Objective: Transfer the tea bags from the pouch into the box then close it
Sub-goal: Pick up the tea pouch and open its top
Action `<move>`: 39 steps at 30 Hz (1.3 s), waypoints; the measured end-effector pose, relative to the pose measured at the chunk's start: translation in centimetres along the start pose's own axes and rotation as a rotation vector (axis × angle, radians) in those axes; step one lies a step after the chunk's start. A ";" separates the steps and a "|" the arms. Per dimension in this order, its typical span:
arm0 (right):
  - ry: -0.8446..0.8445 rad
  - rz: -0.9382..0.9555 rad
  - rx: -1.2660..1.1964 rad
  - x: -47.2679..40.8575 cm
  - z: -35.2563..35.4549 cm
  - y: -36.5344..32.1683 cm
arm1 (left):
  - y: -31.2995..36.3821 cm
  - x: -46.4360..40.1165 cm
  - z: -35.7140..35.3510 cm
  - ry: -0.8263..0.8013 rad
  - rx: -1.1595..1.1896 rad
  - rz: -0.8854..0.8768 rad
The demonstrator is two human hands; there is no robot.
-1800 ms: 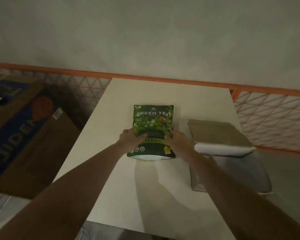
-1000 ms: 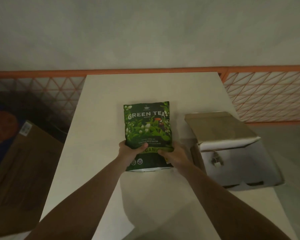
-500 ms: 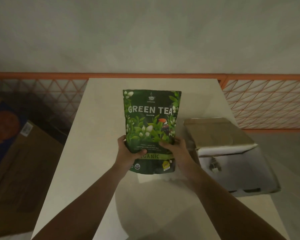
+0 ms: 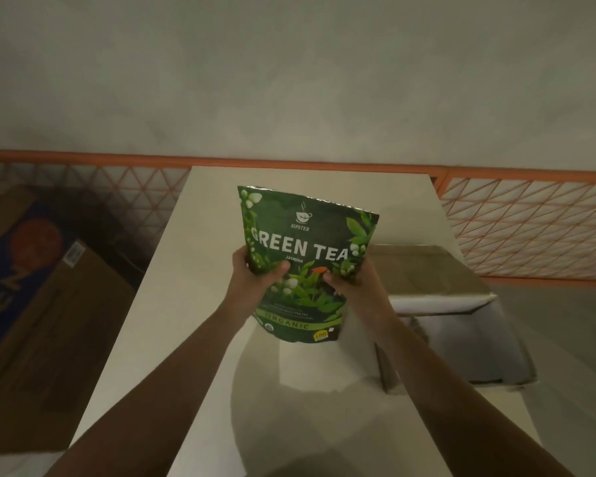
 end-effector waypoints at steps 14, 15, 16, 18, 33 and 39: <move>0.174 0.325 0.418 7.5 0.3 -10.2 | 3.9 3.1 0.2 0.042 -0.140 -0.184; 0.191 0.340 0.432 7.8 0.3 -10.4 | 4.1 3.5 0.0 0.054 -0.149 -0.189; 0.203 0.344 0.438 8.1 0.2 -10.6 | 4.3 4.1 -0.1 0.084 -0.162 -0.194; 0.207 0.344 0.443 8.6 0.1 -10.9 | 3.8 4.9 -0.3 0.133 -0.162 -0.180; -0.140 -0.185 -0.129 10.0 -0.4 -8.3 | 7.3 12.6 -6.2 0.034 0.158 0.039; -0.266 -0.326 -0.199 9.9 -1.0 -7.9 | 7.6 13.9 -6.0 0.044 0.179 0.039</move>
Point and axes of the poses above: each hand's wrist, its own x-axis away from the middle knuckle, its own z-axis out of the back of the hand, y = z × x, the point moved 7 cm from there along -x, towards the middle knuckle, and after that the axes turned 5 degrees about -z, right-handed, at the moved point
